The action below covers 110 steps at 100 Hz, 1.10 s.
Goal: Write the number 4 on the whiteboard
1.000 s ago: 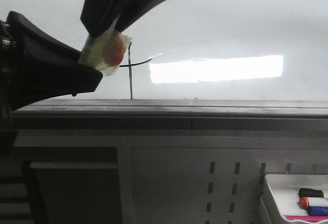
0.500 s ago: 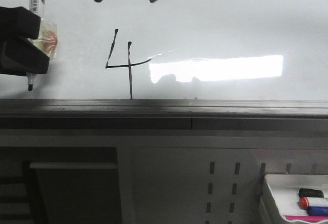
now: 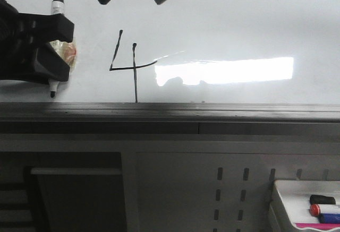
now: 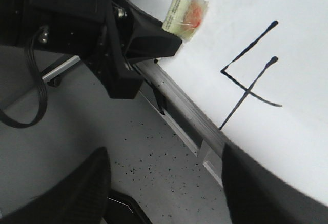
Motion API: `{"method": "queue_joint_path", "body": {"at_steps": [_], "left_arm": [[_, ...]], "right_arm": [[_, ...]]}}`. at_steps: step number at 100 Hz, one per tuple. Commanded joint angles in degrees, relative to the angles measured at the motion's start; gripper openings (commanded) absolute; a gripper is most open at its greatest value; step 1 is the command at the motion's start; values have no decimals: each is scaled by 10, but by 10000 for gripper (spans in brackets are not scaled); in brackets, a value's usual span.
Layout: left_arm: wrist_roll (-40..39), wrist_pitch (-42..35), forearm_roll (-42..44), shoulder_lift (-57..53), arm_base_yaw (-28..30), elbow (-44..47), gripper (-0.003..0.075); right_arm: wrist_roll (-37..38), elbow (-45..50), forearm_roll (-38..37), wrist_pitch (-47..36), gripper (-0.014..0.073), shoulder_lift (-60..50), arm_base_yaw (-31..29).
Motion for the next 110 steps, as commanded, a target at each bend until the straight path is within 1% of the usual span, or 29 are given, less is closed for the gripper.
{"method": "queue_joint_path", "body": {"at_steps": [1,12,19,24,78,97,102,107,110], "left_arm": [[-5,-35,-7,-10,2,-19,108],[-5,-35,-7,-10,2,-19,238],[-5,-37,-7,-10,2,-19,295],[-5,-37,-7,-10,2,-19,317],[-5,-33,5,-34,2,-19,320],[-5,-12,18,-52,2,-19,320],[-5,0,20,-61,2,-19,320],[-5,3,22,-74,2,-18,318],[-5,5,26,-84,2,-15,316]], "right_arm": [[-5,-20,-4,-30,415,-21,-3],[-5,-20,-4,-30,415,-21,-3],[-5,-20,-4,-28,415,-21,-3],[-5,-20,-4,-27,415,-21,-3],[-5,-20,-10,-18,415,-21,-3],[-5,-20,-20,-26,414,-22,-3],[-5,-20,-23,-31,397,-24,-3],[-5,-20,-28,-36,352,-26,-3],[-5,-20,-30,-38,311,-29,-3]]}}
